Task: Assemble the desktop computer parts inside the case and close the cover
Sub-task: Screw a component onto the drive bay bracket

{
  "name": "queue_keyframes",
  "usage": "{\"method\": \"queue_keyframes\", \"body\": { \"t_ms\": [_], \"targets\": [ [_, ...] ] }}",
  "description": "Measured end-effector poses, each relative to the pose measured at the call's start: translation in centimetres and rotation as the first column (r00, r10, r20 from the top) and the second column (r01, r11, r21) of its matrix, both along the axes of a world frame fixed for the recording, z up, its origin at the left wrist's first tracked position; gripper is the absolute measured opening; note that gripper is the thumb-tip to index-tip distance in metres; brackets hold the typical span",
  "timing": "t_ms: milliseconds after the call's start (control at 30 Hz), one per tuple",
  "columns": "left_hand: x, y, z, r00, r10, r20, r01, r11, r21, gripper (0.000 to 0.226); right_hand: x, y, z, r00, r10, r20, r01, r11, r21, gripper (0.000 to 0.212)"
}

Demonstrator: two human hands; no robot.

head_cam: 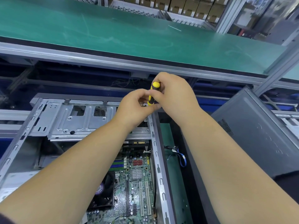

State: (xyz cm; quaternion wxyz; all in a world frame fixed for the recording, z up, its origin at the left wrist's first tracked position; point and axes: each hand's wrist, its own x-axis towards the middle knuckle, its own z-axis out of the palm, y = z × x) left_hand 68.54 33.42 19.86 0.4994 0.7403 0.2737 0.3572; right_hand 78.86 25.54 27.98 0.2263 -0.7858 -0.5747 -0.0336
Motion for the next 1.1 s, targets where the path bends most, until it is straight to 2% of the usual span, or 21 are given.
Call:
{"method": "queue_keyframes", "body": {
  "t_ms": [67,167,300,367,567,833,900,1000,1100],
  "targets": [
    [0.2,-0.1,0.2,0.998,0.055,0.001,-0.055,0.998,0.004,0.034,-0.3,0.2,-0.2,0.999,-0.023,0.024,0.022,1.000,0.007,0.025],
    [0.1,0.0,0.2,0.998,0.065,-0.011,-0.065,0.997,-0.028,0.020,-0.8,0.3,-0.5,0.998,-0.025,0.056,0.024,1.000,0.019,0.029],
    [0.0,0.2,0.2,0.994,0.104,-0.044,-0.104,0.995,0.008,0.017,-0.6,-0.2,-0.4,0.994,0.046,-0.102,-0.046,0.999,0.005,0.020],
    [0.1,0.3,0.1,0.991,0.118,-0.058,-0.117,0.993,0.016,0.017,-0.6,-0.4,-0.2,0.992,0.073,-0.106,-0.076,0.997,-0.019,0.021],
    [-0.1,0.3,0.4,0.992,0.095,-0.082,-0.094,0.995,0.017,0.018,-0.5,-0.1,0.2,0.999,-0.002,-0.035,0.000,0.999,-0.039,0.012],
    [-0.5,0.1,0.9,0.993,0.044,-0.109,-0.038,0.997,0.061,0.014,-1.2,-0.5,0.3,0.995,0.000,-0.097,-0.001,1.000,-0.018,0.015],
    [-0.8,-0.3,1.1,0.996,-0.007,-0.086,0.011,0.999,0.049,0.014,-1.2,-1.4,0.4,0.990,0.015,-0.139,-0.007,0.998,0.057,0.014],
    [-1.4,-1.1,2.0,0.999,-0.038,-0.030,0.041,0.995,0.090,0.007,-0.9,-3.5,1.5,0.967,0.035,-0.254,0.032,0.967,0.254,0.009],
    [-1.8,-2.2,3.2,0.999,-0.037,-0.040,0.044,0.981,0.191,0.010,0.1,-6.6,2.5,0.913,0.028,-0.407,0.111,0.943,0.315,0.011]
  ]
}}
